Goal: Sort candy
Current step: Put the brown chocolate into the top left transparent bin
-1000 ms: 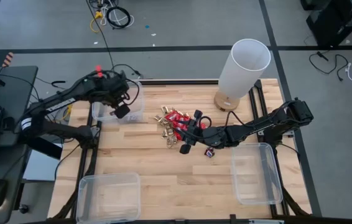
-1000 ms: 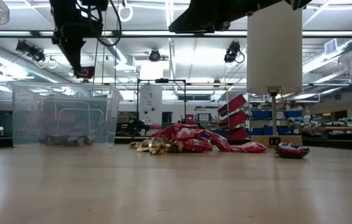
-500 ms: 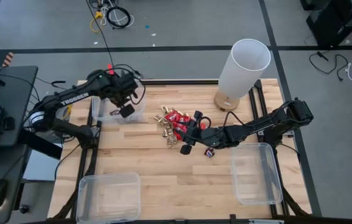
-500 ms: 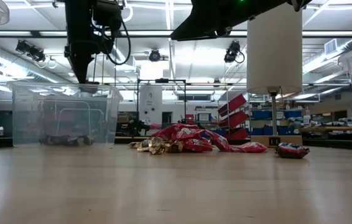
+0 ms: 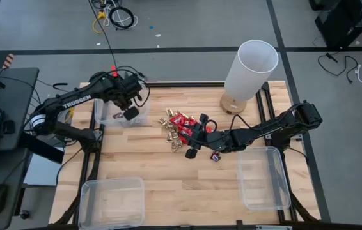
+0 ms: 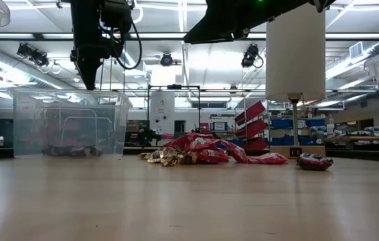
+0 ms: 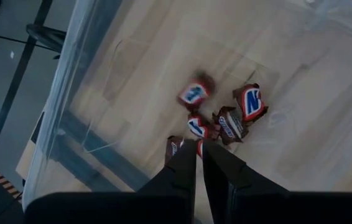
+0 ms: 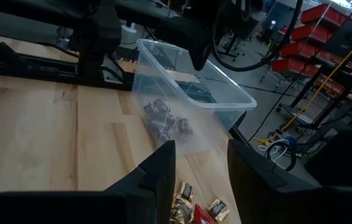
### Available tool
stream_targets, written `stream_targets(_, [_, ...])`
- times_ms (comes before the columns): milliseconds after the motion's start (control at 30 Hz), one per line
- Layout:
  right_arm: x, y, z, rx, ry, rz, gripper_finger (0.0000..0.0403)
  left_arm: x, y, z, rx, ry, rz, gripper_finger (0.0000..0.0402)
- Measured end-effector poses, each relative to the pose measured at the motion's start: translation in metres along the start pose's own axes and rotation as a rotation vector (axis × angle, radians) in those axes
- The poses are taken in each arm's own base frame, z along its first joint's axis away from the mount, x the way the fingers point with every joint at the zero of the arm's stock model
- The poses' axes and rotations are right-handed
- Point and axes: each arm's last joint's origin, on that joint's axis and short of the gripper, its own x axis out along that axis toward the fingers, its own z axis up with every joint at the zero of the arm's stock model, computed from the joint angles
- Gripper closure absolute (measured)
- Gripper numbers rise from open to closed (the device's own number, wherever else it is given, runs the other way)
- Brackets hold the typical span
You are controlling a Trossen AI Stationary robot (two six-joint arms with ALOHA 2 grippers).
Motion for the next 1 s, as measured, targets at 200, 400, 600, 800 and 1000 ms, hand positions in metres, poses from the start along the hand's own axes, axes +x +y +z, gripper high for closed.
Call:
stream_targets(200, [0.0,0.0,0.0,0.007,0.0,0.0,0.0272,0.0,0.0,0.003,-0.005,-0.026,0.0,0.0369])
stream_targets(400, [0.0,0.0,-0.003,0.053,0.026,0.003,0.0271,-0.008,-0.004,0.006,0.048,-0.128,-0.008,0.0369])
stream_targets(600, [-0.009,-0.007,0.0,0.094,0.067,0.005,0.0273,-0.026,-0.015,0.007,0.101,-0.304,-0.062,0.0369])
stream_targets(800, [-0.024,-0.017,-0.004,0.12,0.19,0.07,0.0274,-0.047,-0.035,0.005,0.196,-0.471,-0.109,0.0369])
stream_targets(1000, [-0.033,-0.014,-0.025,0.048,0.418,0.245,0.0274,-0.063,-0.06,0.007,0.324,-0.633,-0.157,0.0369])
